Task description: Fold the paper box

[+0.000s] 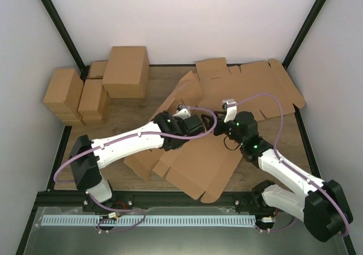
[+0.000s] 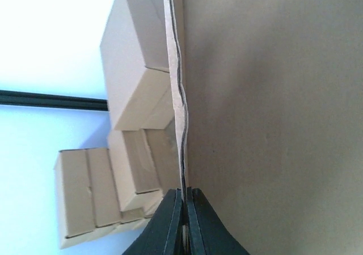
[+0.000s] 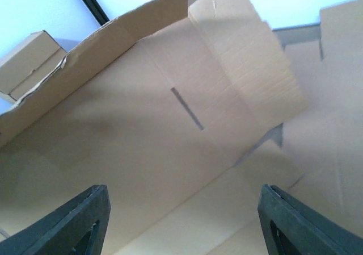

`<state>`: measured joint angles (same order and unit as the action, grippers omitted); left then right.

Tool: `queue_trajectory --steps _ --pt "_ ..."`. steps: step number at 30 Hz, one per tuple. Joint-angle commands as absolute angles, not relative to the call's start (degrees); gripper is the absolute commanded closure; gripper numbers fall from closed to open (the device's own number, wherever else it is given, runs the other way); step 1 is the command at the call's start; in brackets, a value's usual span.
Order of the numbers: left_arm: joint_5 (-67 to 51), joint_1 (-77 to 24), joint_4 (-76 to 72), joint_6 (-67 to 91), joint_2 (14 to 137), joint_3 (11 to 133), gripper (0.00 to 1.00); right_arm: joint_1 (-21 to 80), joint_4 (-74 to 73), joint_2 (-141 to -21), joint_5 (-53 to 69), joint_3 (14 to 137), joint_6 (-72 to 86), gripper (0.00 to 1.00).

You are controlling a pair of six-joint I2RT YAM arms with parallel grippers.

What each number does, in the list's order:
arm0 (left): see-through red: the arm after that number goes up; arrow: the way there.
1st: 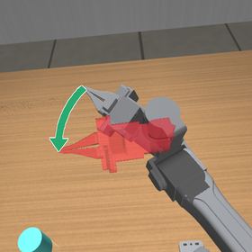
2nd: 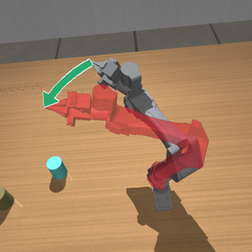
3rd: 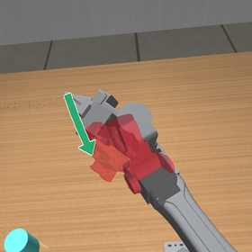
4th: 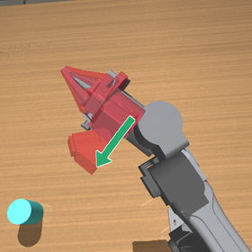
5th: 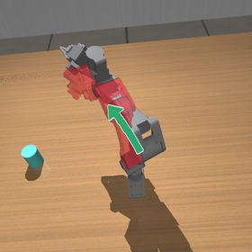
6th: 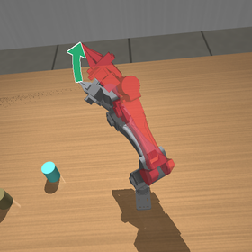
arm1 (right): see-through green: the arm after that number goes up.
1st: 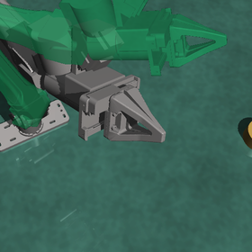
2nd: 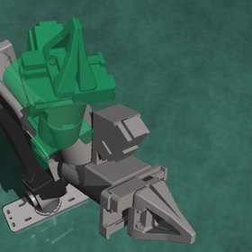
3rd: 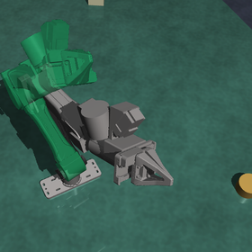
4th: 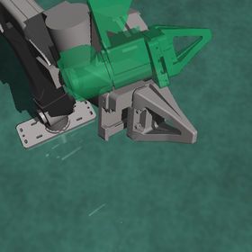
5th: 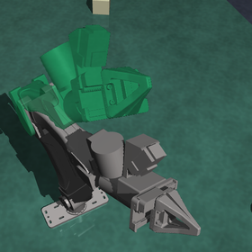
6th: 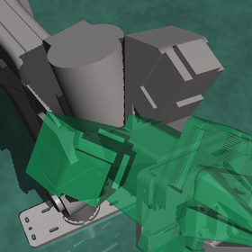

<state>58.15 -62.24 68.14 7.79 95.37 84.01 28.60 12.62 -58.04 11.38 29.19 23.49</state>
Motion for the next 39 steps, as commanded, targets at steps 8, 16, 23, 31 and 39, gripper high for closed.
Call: queue_trajectory --steps 8,16,23,31,39 --pt "69.42 -61.04 39.66 -25.27 85.33 73.16 0.96 27.86 9.82 -61.69 13.86 36.55 17.58 0.24" --pt "58.52 -61.0 35.51 -28.39 80.52 65.0 0.96 27.86 14.16 -62.97 14.44 34.61 11.06 0.24" --pt "58.23 -61.66 33.73 -26.84 79.27 61.26 0.96 27.95 17.32 -67.21 14.08 36.04 8.65 0.25" --pt "57.17 -63.05 34.32 -25.42 81.02 61.04 0.95 30.5 30.54 -72.41 7.39 32.2 -3.19 0.22" --pt "58.71 -64.32 34.87 -24.51 81.43 60.32 0.95 30.45 42.36 -73.27 4.32 29.21 -11.53 0.1"
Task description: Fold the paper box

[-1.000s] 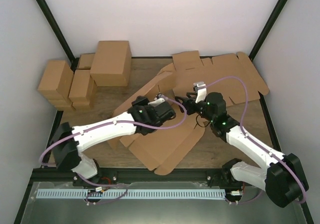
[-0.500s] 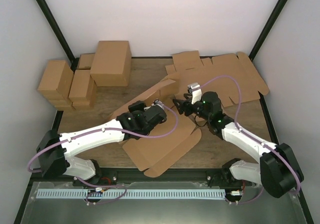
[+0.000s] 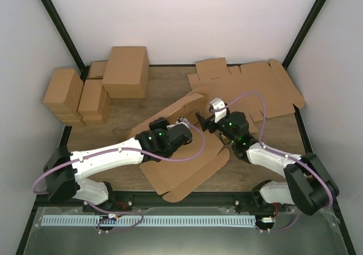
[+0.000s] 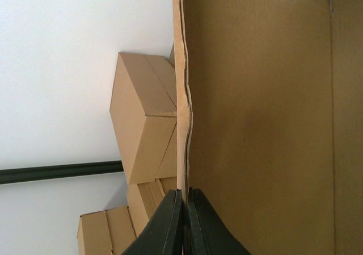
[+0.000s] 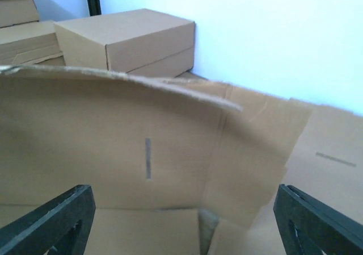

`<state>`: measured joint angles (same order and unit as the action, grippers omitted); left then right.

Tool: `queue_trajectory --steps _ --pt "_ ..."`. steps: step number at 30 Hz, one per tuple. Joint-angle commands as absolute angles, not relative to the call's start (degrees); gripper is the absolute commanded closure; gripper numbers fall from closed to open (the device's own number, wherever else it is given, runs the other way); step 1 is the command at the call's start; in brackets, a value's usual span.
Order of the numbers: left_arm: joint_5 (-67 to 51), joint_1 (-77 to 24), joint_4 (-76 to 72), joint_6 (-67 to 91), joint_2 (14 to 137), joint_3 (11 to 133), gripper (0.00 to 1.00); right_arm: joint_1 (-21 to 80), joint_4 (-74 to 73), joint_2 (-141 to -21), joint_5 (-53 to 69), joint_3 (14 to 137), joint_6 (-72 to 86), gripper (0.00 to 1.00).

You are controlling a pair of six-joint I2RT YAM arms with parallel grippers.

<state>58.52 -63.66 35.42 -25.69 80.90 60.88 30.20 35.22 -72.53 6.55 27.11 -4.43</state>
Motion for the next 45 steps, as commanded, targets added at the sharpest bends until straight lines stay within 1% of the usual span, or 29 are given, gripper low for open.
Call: queue_trajectory --steps 1,3,8,11,15,18,27,31,33,35,39,45 --pt "58.68 -64.44 34.96 -24.37 81.47 60.21 0.95 30.4 40.75 -74.01 3.86 30.48 -12.33 0.11" --pt "58.28 -64.64 34.89 -24.1 81.39 60.05 0.94 30.37 40.43 -74.69 3.92 31.05 -14.04 0.13" --pt "58.65 -65.37 35.18 -23.7 82.04 59.4 0.94 30.32 46.91 -75.12 5.84 28.17 -22.28 0.15" --pt "58.9 -65.65 35.16 -23.38 82.52 59.48 0.94 30.32 45.15 -76.73 4.6 30.27 -24.72 0.18" --pt "58.93 -65.82 35.52 -22.85 82.95 59.5 0.93 30.4 44.74 -77.92 8.57 31.19 -29.46 0.25" --pt "58.72 -65.83 35.73 -22.49 82.91 59.42 0.93 30.41 43.05 -79.57 8.6 32.84 -30.94 0.3" --pt "58.67 -66.0 36.28 -22.18 82.48 59.14 0.93 30.41 42.68 -82.03 7.0 36.64 -32.57 0.35" --pt "58.67 -66.38 36.51 -21.81 82.85 59.06 0.93 30.41 41.98 -82.72 8.3 37.27 -34.92 0.38" --pt "58.63 -66.51 36.49 -21.65 83.06 59.06 0.93 30.41 40.18 -83.44 9.13 38.19 -35.73 0.43" --pt "58.55 -66.53 36.46 -21.55 83.26 59.13 0.93 30.47 38.29 -84.27 9.6 39.18 -36.52 0.5" --pt "58.65 -66.53 36.47 -21.4 83.48 59.22 0.93 30.5 37.43 -84.86 10.26 39.36 -36.38 0.59" --pt "54.83 -66.53 37.91 -18.91 83.65 60.23 0.89 30.59 36.1 -84.86 11.94 39.18 -33.35 0.81"
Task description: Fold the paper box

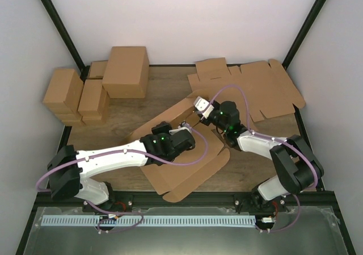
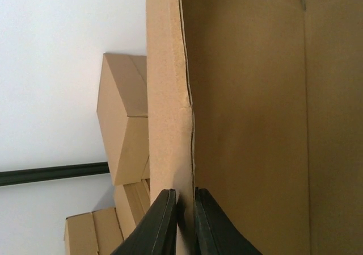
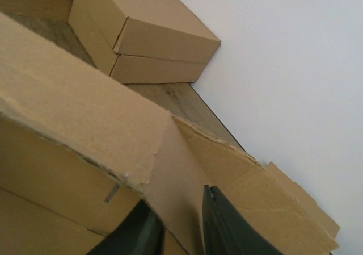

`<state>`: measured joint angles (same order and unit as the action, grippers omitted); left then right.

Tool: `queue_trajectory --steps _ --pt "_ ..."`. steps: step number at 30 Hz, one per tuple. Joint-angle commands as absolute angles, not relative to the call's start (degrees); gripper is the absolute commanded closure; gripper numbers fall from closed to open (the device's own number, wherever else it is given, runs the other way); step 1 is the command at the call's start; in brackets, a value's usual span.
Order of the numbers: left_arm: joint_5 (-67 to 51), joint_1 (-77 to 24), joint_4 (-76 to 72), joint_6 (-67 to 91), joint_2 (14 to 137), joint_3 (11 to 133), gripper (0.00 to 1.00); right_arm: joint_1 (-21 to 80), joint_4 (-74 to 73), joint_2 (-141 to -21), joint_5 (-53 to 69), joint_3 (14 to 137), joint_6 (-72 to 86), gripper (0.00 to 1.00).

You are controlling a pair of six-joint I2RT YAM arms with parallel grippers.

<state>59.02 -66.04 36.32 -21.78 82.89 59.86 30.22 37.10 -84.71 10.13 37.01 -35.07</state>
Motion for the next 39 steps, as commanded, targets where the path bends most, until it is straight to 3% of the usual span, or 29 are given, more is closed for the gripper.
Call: queue_trajectory --steps 1,6,11,17,28,39 --pt "53.78 -66.53 38.47 -18.11 83.73 60.6 0.89 30.59 35.92 -84.79 12.28 39.07 -32.57 0.84" --pt "50.12 -66.49 40.7 -14.11 83.83 62.67 0.8 30.59 37.11 -83.92 14.49 37.25 -28.39 0.92" --pt "42.15 -66.09 46.47 -6.06 82.96 69.58 0.46 30.56 37.78 -83.76 15.92 36.56 -25.6 0.96" --pt "27.89 -64.59 43.93 -0.92 75.25 75.53 0.25 30.59 39.51 -83.68 16.44 35.37 -22.81 0.97" --pt "-2.4 -39.56 45.3 2.66 75.78 79.63 0.17 30.72 43.28 -84.45 17.57 32.45 -17.77 0.98" --pt "-16.94 -32.44 45.89 -1.93 83.31 81.72 0.19 30.96 48.67 -87.28 18.78 31.02 -7.93 0.97"
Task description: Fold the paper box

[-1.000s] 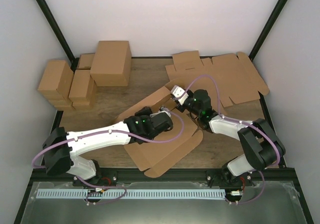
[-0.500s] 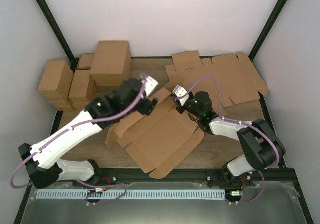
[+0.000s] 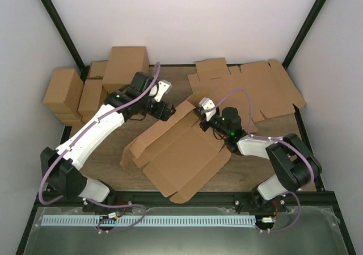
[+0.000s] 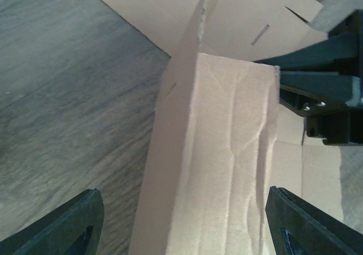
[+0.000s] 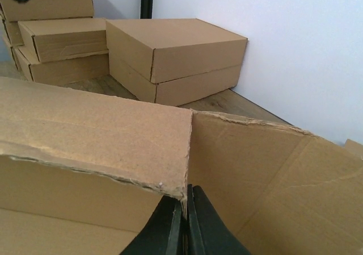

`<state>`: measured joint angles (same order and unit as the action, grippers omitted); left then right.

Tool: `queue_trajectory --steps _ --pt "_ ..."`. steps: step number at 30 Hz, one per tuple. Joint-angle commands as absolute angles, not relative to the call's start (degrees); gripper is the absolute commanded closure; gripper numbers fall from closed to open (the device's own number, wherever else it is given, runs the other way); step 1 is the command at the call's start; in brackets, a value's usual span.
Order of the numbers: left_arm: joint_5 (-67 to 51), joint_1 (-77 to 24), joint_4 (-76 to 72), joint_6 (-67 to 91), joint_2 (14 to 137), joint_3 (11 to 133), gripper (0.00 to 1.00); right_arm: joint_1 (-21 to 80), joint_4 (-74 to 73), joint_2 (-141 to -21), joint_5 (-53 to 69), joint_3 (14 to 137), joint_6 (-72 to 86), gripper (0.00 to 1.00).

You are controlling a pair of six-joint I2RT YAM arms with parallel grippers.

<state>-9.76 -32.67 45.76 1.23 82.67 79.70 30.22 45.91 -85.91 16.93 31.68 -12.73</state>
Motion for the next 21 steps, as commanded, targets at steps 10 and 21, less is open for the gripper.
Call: queue_trajectory --steps 10,21 --pt "-17.77 -32.39 47.43 -4.89 88.67 83.21 0.25 32.55 52.71 -91.43 16.73 31.65 -5.22 0.97" --pt "-12.06 -32.45 48.42 -5.2 92.52 84.06 0.25 33.05 59.52 -96.63 15.01 30.95 -2.0 0.97"
